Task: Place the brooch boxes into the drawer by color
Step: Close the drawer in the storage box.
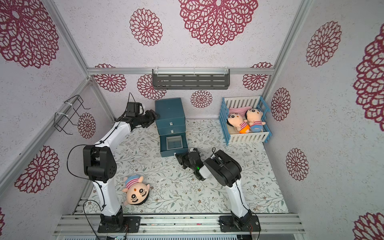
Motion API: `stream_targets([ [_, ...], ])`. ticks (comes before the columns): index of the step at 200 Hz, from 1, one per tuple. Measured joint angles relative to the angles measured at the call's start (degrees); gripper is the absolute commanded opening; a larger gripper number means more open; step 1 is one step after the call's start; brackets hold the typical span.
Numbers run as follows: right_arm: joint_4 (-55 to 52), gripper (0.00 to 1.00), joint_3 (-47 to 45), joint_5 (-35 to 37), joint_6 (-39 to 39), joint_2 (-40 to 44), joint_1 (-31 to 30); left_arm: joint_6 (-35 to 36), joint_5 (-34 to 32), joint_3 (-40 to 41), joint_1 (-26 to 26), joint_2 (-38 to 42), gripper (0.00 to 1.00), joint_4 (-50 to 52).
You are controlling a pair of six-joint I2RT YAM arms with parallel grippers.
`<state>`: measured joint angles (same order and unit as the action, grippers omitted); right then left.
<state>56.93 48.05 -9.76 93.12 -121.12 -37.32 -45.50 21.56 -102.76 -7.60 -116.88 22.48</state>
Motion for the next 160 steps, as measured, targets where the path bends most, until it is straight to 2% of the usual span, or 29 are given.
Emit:
stream_targets([
  [84, 0.42, 0.0, 0.92, 3.63, 0.57, 0.0, -0.04, 0.02, 0.02, 0.59, 0.0, 0.24, 0.66, -0.74],
  [160, -3.56, 0.0, 9.31, 3.89, 1.2, -4.11, 1.44, -0.2, 0.04, 1.7, -0.09, 1.01, 0.66, -1.2],
])
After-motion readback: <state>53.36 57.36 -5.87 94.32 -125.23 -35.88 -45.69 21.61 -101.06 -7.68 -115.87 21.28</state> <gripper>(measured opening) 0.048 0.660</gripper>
